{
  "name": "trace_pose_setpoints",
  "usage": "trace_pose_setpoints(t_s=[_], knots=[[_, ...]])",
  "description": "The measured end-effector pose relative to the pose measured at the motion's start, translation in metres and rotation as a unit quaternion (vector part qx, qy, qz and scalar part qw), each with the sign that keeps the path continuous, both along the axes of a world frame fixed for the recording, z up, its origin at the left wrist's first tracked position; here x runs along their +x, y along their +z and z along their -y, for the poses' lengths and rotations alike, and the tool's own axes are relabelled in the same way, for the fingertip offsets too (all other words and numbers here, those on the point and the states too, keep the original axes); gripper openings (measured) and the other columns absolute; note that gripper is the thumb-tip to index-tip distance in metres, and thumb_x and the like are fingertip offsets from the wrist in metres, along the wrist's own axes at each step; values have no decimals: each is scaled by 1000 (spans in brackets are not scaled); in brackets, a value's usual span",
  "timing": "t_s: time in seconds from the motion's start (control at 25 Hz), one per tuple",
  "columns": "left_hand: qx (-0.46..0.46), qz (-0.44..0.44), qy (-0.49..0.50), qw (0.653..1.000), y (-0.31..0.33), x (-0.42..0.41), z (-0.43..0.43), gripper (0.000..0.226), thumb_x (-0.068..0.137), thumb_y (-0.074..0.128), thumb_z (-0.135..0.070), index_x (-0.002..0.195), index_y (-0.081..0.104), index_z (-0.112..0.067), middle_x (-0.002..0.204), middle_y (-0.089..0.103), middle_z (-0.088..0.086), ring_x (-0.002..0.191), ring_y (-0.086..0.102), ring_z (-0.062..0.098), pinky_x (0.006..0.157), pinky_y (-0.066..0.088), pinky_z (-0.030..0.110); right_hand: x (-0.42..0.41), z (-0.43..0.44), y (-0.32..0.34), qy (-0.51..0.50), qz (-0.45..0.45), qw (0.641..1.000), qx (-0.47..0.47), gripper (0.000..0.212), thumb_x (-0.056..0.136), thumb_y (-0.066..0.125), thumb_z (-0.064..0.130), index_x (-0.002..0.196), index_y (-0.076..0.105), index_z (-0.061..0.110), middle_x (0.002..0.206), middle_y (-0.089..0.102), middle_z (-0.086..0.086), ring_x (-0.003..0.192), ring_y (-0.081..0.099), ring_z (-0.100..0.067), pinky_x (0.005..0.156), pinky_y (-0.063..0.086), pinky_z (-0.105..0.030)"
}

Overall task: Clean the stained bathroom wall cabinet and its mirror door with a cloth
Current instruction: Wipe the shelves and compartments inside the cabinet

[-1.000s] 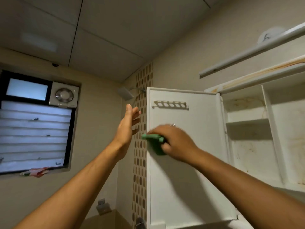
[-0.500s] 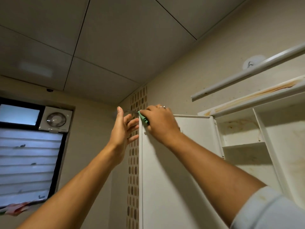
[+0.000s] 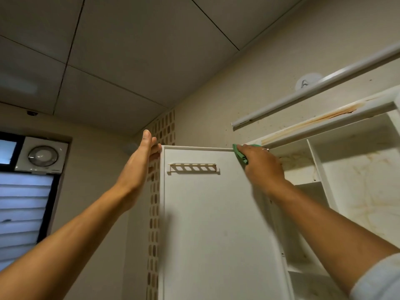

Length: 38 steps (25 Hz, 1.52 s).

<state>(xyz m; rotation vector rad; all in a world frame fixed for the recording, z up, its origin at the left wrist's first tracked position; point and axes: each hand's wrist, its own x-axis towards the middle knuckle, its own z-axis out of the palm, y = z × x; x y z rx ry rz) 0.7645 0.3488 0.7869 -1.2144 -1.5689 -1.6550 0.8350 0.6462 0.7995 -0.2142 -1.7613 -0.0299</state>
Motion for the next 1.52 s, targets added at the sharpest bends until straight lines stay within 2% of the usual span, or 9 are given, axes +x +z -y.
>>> trace_pose_setpoints(t_s=[0.16,0.32,0.48,0.68,0.8,0.92,1.12,1.28,1.52], knots=[[-39,-196,176,964,5,21,-25,63,99,40,-64,148,51,-25,149,52,-8,138,46,9,113,39,38,23,-7,5,136,13,981,-134,41,96,52,3,128,67,23,112,70,-3,93,63,-22,70,52,-31],[-109,-278,148,943,7,45,-76,54,98,44,-58,138,62,-26,138,62,-9,124,56,8,100,52,40,62,-33,-11,348,-50,878,-324,16,98,62,7,110,65,16,111,72,-11,91,69,-20,73,57,-34],[-153,-236,39,959,-1,55,-148,37,104,55,-33,139,61,-24,132,66,-6,114,64,10,93,57,34,95,-41,-26,407,-73,823,-390,20,94,72,14,114,69,14,103,78,-7,88,76,-19,65,59,-31],[-209,-26,-204,956,-3,56,-208,53,102,59,-13,150,42,-24,118,69,2,101,70,14,74,63,27,124,-33,-32,425,-33,818,-386,25,96,70,19,119,68,11,107,78,-9,101,75,-27,88,61,-46],[-205,-112,-146,961,14,51,-220,50,95,71,-24,142,52,-22,107,71,-2,98,70,14,80,63,36,140,-30,-27,339,-55,875,-341,26,93,72,12,118,65,12,110,75,-5,101,73,-23,78,63,-35],[-135,-277,68,949,45,38,-218,50,91,73,-42,136,58,-28,117,68,-7,101,64,13,88,58,37,141,-30,-8,32,-124,984,-121,19,94,69,16,111,63,21,101,65,6,89,63,-10,64,50,-20],[-243,-330,269,872,92,12,-210,55,86,74,-48,129,53,-21,119,62,1,107,59,23,79,51,39,92,-33,1,-357,104,907,199,13,97,61,17,109,58,13,102,62,-6,79,59,-22,62,47,-32],[-329,-296,224,868,97,5,-214,43,86,77,-41,116,55,-18,92,58,-1,90,61,20,67,47,33,44,-45,1,-465,146,865,115,14,96,60,5,110,62,8,98,64,-9,78,63,-24,63,46,-33],[-307,-334,251,855,96,-6,-221,33,91,69,-24,121,60,-20,101,62,1,95,63,22,78,53,36,5,-73,5,-370,-12,919,-134,14,96,64,7,108,69,12,105,70,-7,96,68,-27,76,54,-34]])
